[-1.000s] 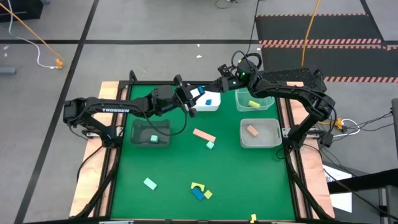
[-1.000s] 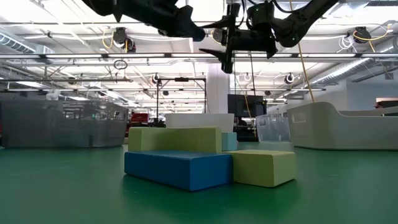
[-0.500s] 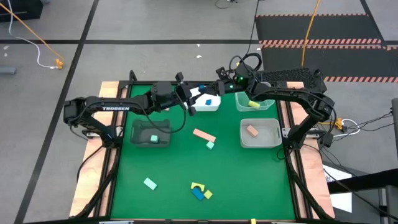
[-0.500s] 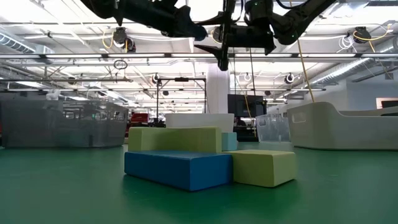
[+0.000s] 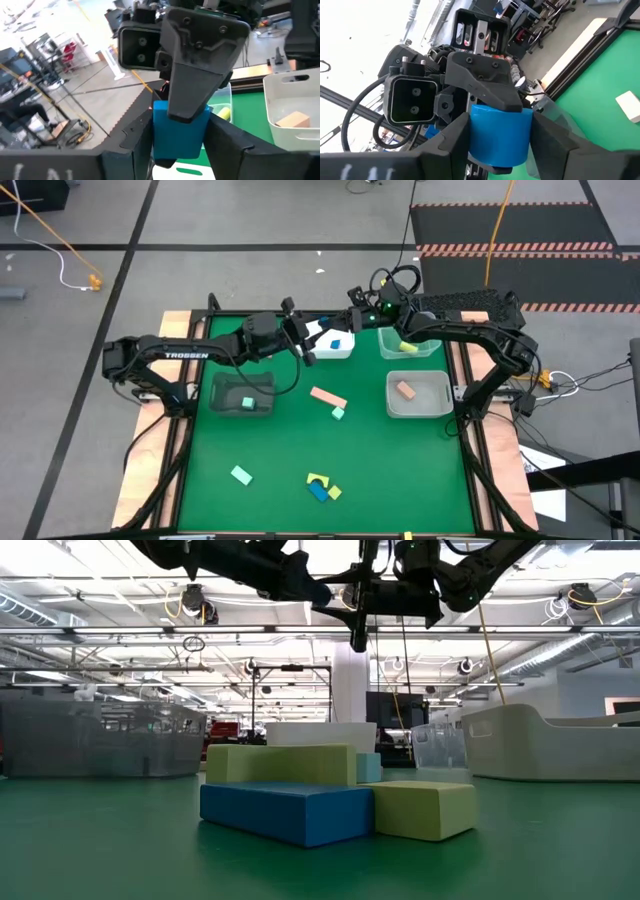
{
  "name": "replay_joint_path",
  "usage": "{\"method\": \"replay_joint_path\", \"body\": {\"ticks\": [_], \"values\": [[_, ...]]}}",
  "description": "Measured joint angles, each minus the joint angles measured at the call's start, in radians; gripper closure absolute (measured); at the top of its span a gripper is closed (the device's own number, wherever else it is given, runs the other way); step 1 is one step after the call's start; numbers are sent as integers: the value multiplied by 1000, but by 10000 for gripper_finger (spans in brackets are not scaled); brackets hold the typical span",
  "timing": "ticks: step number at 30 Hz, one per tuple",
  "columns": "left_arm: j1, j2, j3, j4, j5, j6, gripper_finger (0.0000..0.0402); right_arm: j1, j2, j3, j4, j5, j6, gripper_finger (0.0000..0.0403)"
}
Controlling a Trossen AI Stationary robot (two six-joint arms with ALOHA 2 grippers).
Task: Sort & place blocks by color
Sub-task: Put the left blue block into the white bin
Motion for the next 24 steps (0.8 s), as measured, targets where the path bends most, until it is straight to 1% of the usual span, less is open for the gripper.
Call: {"method": "replay_joint_path", "body": {"ticks": [3,6,9,12,14,16,19,21,24], "values": [[0,0,0,6,-35,-13,215,-2,0,0,-2,5,-3,248],[-2,0,0,6,-57,-13,199,-17,0,0,-12,2,-3,248],[-4,0,0,3,-96,-15,194,-42,0,0,-39,0,-20,248],[-10,-1,0,-12,-154,-55,192,-73,0,0,-90,4,-67,248],[-13,-2,0,-48,-176,-85,191,-92,0,0,-145,30,-118,248],[-17,-2,0,-90,-190,-121,191,-109,0,-1,-213,68,-181,248],[-25,-2,0,-152,-194,-188,191,-123,1,-1,-325,168,-296,248],[-31,-2,0,-201,-195,-244,191,-124,1,-2,-394,247,-383,248],[-40,-2,0,-253,-195,-345,190,-109,4,-2,-462,311,-473,248]]}}
